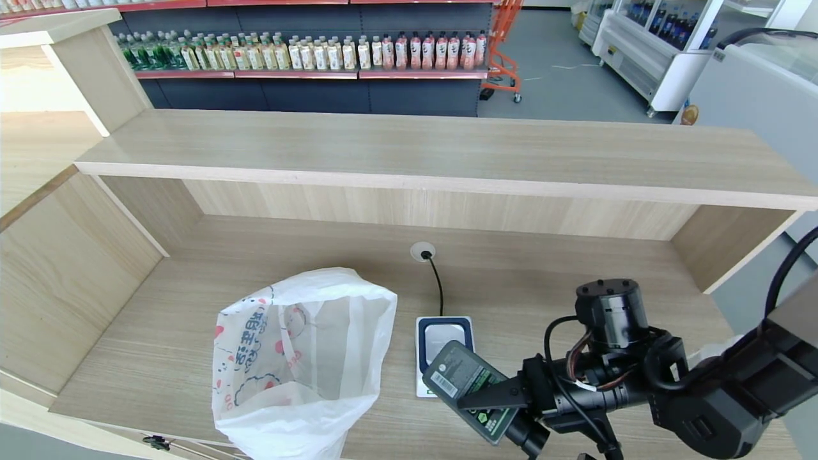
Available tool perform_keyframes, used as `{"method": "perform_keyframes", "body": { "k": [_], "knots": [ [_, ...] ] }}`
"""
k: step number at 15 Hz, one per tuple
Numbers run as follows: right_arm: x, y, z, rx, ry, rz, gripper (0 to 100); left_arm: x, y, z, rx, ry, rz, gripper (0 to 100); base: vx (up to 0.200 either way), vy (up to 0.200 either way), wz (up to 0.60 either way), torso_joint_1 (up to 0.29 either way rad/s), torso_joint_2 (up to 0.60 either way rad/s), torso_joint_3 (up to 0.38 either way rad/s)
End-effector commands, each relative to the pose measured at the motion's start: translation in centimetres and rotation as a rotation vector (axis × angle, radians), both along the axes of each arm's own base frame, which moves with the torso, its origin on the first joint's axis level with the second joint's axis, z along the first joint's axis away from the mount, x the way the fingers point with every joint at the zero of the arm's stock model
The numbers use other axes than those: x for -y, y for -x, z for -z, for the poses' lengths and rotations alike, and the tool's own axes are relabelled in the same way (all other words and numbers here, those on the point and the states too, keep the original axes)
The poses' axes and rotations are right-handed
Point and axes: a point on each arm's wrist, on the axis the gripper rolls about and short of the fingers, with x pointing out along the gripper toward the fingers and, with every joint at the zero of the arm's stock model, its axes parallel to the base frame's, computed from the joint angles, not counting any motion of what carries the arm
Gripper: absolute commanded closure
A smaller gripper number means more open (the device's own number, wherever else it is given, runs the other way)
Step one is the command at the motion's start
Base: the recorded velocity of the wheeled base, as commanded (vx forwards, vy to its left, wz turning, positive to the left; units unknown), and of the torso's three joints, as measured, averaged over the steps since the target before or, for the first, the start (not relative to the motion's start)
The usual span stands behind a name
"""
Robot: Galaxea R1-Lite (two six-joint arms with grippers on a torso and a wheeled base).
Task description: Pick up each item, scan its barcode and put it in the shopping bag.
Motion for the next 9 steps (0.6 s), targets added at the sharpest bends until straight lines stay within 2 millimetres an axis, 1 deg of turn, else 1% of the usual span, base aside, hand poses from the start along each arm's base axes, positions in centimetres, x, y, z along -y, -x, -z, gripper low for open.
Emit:
{"method": "perform_keyframes", "body": {
  "k": [1, 3, 6, 7, 9],
  "knots": [
    [-2.3, -0.6, 1.2, -0.003, 0.004, -0.058, 100, 0.0, 0.0, 0.0, 0.001, 0.001, -0.001, 0, 0.000, 0.000, 0.00, 0.000, 0.00, 0.000],
    [-3.8, -0.6, 1.0, 0.058, -0.038, -0.095, 100, 0.0, 0.0, 0.0, 0.001, -0.001, -0.001, 0, 0.000, 0.000, 0.00, 0.000, 0.00, 0.000],
    [-4.7, -0.3, 1.8, 0.063, -0.041, -0.123, 100, 0.0, 0.0, 0.0, 0.001, -0.001, -0.001, 0, 0.000, 0.000, 0.00, 0.000, 0.00, 0.000],
    [-5.1, -0.4, 1.8, 0.070, -0.045, -0.131, 100, 0.0, 0.0, 0.0, 0.001, 0.001, -0.001, 0, 0.000, 0.000, 0.00, 0.000, 0.00, 0.000],
    [-5.2, -0.5, 1.7, 0.077, -0.048, -0.132, 100, 0.0, 0.0, 0.0, 0.001, 0.001, -0.001, 0, 0.000, 0.000, 0.00, 0.000, 0.00, 0.000]
  ]
}}
